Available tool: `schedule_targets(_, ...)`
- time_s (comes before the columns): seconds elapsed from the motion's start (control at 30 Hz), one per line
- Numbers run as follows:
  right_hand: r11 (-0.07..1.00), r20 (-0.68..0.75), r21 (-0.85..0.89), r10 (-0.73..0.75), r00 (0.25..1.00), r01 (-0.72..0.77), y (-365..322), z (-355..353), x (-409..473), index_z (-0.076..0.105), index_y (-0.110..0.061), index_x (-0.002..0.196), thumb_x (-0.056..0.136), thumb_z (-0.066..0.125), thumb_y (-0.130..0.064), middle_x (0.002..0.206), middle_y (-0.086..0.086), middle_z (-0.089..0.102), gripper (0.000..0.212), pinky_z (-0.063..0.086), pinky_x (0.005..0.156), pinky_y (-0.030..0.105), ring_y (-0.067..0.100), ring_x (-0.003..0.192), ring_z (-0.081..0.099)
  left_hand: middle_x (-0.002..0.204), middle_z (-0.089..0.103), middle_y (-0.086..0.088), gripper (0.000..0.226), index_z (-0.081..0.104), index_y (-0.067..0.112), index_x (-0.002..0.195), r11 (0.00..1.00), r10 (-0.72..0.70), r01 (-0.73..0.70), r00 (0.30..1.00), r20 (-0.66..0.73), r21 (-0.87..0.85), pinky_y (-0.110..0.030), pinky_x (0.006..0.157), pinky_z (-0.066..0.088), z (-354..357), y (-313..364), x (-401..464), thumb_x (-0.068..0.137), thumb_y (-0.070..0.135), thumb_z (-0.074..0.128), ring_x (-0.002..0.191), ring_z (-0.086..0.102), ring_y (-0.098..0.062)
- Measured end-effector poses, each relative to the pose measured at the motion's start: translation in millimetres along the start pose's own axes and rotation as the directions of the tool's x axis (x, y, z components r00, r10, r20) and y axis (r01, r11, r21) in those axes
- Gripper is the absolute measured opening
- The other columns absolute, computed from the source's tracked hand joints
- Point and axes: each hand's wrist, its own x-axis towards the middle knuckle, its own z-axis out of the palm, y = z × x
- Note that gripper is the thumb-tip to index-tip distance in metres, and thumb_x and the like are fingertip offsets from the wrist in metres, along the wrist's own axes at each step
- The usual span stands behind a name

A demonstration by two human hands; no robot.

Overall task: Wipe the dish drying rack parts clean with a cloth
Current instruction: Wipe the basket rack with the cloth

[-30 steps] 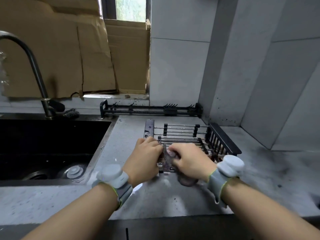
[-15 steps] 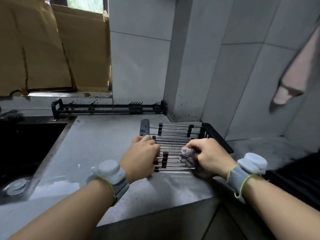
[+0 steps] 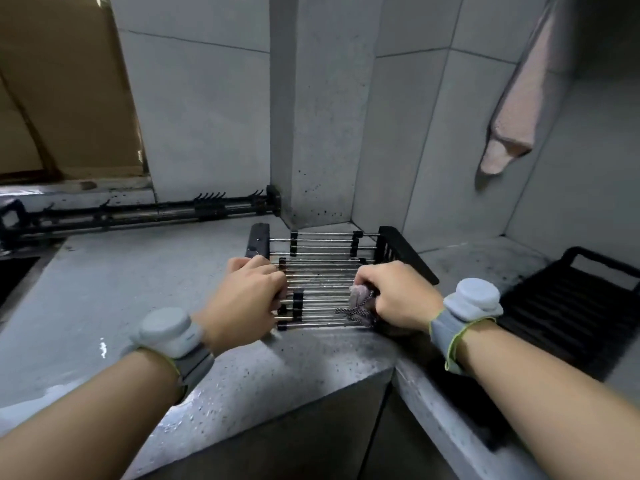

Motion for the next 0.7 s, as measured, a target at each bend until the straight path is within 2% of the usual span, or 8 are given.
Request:
schedule_targets(0.13,0.999,0.031,-0.014,-0.041,0.999,0.042,8,7,-1,0.054,-0.023,0.091,0.085,0.048,-0.011,0.095,0.002,0.063,0.015,0.045,0.080,0.039,0.026,0.098,0.053,0.074,0.053,0.016,0.015,0.057,0.023,0.071,0.999,-0.005,0.004,0.999,-0.045,-0.033,-0.025,0.079,0.018,8,6,3,0.065,0.011,0.051,0.091,0.055,-0.016)
schedule_targets(0.2,0.999,0.020,0.039,0.000,1.000,-0.001,18,5,1,0.052,-0.030,0.086,0.081,0.054,-0.009,0.090,-0.002,0.060,0.021,0.044,0.077,0.035,0.024,0.096,0.055,0.075,0.054,0.015,0.016,0.058,0.023,0.071,0.999,0.005,-0.006,0.999,-0.045,-0.042,-0.025,0.080,0.017,11,9,12,0.066,0.008,0.054,0.092,0.054,-0.015)
schedule_targets(0.27,0.993,-0.026,0.115,0.042,0.999,-0.039,23,1,2,0.062,-0.030,0.087,0.075,0.067,-0.009,0.086,-0.008,0.062,0.025,0.042,0.073,0.030,0.019,0.090,0.057,0.076,0.054,0.015,0.020,0.060,0.021,0.073,0.999,-0.006,0.004,0.999,-0.034,-0.044,-0.024,0.082,0.017,11,10,18,0.067,0.002,0.061,0.096,0.052,-0.014)
schedule_targets(0.33,0.976,-0.054,0.210,0.075,0.996,-0.062,23,-1,1,0.070,-0.027,0.089,0.073,0.072,-0.008,0.083,-0.011,0.065,0.026,0.044,0.073,0.026,0.013,0.086,0.059,0.077,0.055,0.014,0.021,0.061,0.020,0.073,0.999,-0.015,0.014,1.000,-0.023,-0.034,-0.024,0.083,0.016,12,11,18,0.068,0.000,0.063,0.097,0.051,-0.014)
schedule_targets(0.47,0.958,-0.032,0.284,0.059,0.998,-0.047,11,-1,2,0.070,-0.030,0.091,0.073,0.069,-0.005,0.093,-0.008,0.071,0.031,0.050,0.085,0.028,0.014,0.094,0.063,0.081,0.057,0.013,0.017,0.062,0.020,0.078,1.000,-0.024,0.024,1.000,0.014,-0.010,-0.024,0.085,0.016,12,13,18,0.074,0.003,0.060,0.101,0.048,-0.012)
schedule_targets(0.6,0.984,-0.041,0.146,-0.101,0.994,0.106,-17,7,13,0.065,-0.025,0.105,0.077,0.063,-0.011,0.108,-0.003,0.070,0.032,0.049,0.090,0.038,0.022,0.105,0.061,0.082,0.053,0.016,0.017,0.062,0.022,0.081,0.999,-0.032,0.031,0.999,0.035,0.027,-0.024,0.086,0.015,8,14,20,0.078,0.005,0.058,0.103,0.045,-0.009)
schedule_targets(0.7,0.979,-0.076,0.132,-0.145,0.987,0.154,-35,18,20,0.060,-0.025,0.109,0.077,0.063,-0.009,0.110,0.000,0.068,0.036,0.048,0.087,0.037,0.025,0.105,0.059,0.076,0.047,0.018,0.020,0.060,0.022,0.075,0.999,-0.039,0.039,0.999,0.011,-0.003,-0.025,0.083,0.016,8,15,19,0.076,0.002,0.060,0.100,0.048,-0.012)
